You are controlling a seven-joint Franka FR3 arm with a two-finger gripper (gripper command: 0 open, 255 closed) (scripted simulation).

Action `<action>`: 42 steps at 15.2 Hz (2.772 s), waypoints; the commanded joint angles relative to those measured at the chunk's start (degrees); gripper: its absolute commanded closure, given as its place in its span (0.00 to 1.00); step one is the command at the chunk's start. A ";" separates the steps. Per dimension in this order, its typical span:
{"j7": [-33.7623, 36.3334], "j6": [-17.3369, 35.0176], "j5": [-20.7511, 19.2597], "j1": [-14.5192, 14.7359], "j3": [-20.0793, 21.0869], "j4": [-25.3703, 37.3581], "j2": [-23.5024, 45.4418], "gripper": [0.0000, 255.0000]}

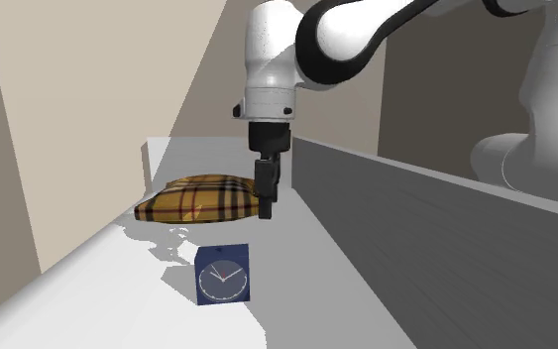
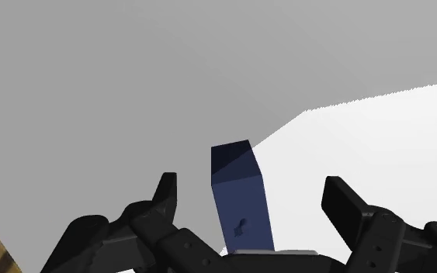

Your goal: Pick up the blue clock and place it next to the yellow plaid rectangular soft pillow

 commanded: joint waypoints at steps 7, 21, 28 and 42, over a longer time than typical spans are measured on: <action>0.36 6.54 -3.36 0.41 0.34 11.39 18.59 0.00; 0.82 11.72 -4.04 0.56 0.10 9.94 22.36 0.00; 0.81 11.71 -4.05 0.56 0.10 9.97 22.38 1.00; 0.25 5.51 -3.25 0.39 0.34 11.86 18.03 1.00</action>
